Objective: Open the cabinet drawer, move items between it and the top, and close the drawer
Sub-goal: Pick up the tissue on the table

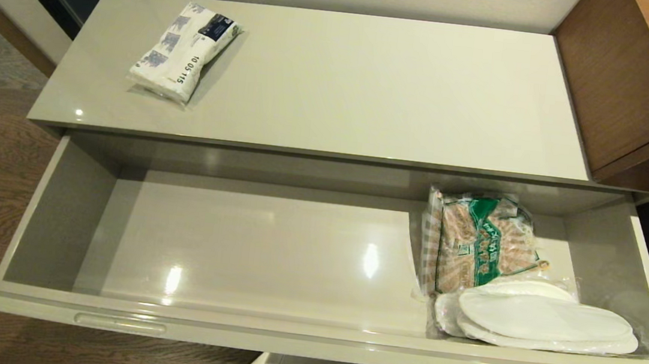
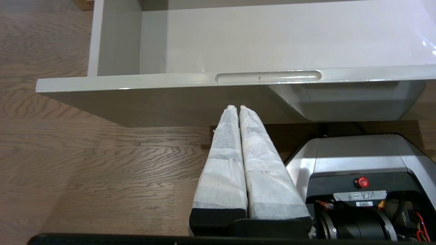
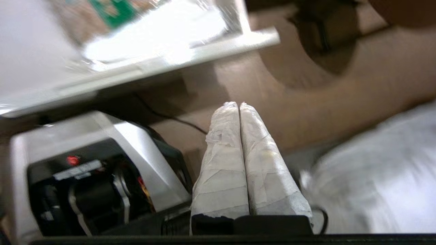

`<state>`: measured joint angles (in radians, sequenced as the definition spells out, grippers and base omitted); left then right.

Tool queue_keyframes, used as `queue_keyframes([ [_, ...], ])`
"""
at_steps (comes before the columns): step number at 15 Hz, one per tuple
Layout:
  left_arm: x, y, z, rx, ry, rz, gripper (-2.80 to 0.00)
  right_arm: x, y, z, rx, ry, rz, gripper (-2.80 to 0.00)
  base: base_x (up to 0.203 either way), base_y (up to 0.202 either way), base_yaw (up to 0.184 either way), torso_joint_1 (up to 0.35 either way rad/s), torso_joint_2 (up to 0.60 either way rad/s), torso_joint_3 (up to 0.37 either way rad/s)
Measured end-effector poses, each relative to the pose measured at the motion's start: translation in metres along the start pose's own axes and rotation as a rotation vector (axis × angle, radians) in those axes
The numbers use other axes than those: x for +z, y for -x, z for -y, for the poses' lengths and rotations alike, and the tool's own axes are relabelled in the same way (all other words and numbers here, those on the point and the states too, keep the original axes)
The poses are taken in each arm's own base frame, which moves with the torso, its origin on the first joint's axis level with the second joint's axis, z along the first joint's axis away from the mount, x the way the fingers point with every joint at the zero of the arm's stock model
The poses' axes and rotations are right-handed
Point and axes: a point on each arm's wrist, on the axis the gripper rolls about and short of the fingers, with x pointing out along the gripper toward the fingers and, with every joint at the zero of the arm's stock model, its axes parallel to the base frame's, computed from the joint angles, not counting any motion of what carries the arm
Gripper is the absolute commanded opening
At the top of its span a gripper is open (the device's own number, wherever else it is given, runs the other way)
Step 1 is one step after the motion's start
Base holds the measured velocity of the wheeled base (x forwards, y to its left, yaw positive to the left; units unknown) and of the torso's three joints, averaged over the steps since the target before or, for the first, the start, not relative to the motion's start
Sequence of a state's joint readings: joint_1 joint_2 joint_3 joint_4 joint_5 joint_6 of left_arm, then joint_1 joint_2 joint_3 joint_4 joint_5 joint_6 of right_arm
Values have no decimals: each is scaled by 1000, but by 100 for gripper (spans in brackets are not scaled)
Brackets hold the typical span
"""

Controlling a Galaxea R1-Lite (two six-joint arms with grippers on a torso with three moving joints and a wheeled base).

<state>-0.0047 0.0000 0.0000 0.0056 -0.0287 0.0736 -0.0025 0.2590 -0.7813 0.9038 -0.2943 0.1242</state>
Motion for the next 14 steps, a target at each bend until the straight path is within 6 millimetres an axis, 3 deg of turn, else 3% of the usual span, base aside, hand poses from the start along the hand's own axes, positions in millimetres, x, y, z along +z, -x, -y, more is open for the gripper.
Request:
queue_keyframes([
  [6, 0, 0, 0, -1, 0, -1, -280, -39, -1, 2, 232, 158, 152, -280, 0, 0, 0, 0, 0, 0],
  [9, 0, 0, 0, 0, 2, 1, -280, -46, -24, -6, 279, 152, 281, -280, 0, 0, 0, 0, 0, 0],
  [13, 0, 0, 0, 0, 2, 1, -280, -71, -77, -21, 316, 124, 438, -280, 0, 0, 0, 0, 0, 0],
  [14, 0, 0, 0, 0, 2, 1, -280, -70, -80, -23, 353, 128, 512, -280, 0, 0, 0, 0, 0, 0],
])
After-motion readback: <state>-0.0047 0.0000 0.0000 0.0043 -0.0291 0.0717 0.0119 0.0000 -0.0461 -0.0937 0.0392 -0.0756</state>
